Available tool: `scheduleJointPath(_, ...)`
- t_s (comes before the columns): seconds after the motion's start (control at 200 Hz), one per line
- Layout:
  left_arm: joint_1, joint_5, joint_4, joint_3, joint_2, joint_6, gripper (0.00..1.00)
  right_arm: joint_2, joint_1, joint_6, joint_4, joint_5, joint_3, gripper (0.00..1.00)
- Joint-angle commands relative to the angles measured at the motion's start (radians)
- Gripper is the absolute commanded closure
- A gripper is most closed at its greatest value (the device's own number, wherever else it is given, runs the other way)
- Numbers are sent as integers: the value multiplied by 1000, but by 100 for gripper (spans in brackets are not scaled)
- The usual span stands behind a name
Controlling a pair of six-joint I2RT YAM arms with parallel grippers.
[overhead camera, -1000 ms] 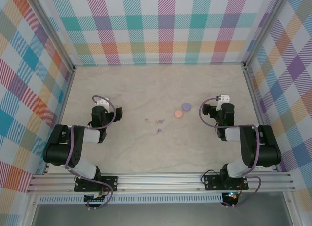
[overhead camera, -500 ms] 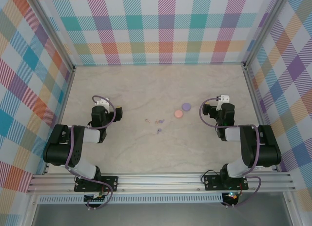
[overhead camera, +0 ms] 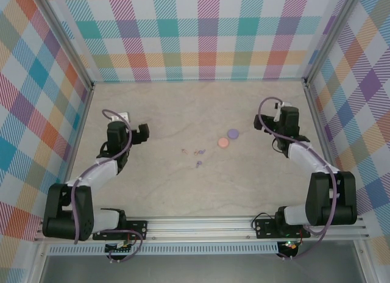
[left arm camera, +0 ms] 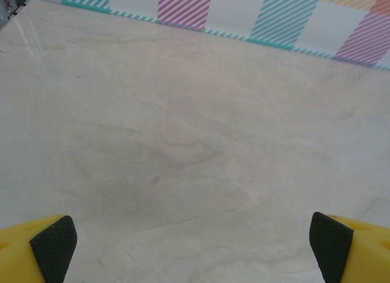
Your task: Insert wireless bluetooth earbuds into charging case
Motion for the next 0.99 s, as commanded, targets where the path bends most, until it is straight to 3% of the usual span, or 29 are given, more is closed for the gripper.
scheduleJointPath(0.0, 12, 74, -286, 76, -53, -140, 0, 31, -2, 111, -291, -226, 70, 0)
scheduleJointPath(0.21, -30, 311, -452, 215, -8, -252, 0, 32, 31, 178, -379, -392, 85, 0)
scheduleJointPath(0.395, -153, 343, -555, 361, 132, -238, 1, 57, 90, 189, -369, -467, 43, 4)
scheduleJointPath(0.6, -289, 359, -578, 551, 368, -206, 20, 127, 155, 239, -297, -495, 20, 20)
scheduleJointPath(0.765, -360, 441, -573, 740, 609, -214, 37, 228, 177, 281, -259, -501, 60, 48)
scheduleJointPath(0.99, -428, 515, -610, 1004, 880, -222, 51, 321, 201, 327, -204, -510, 90, 66)
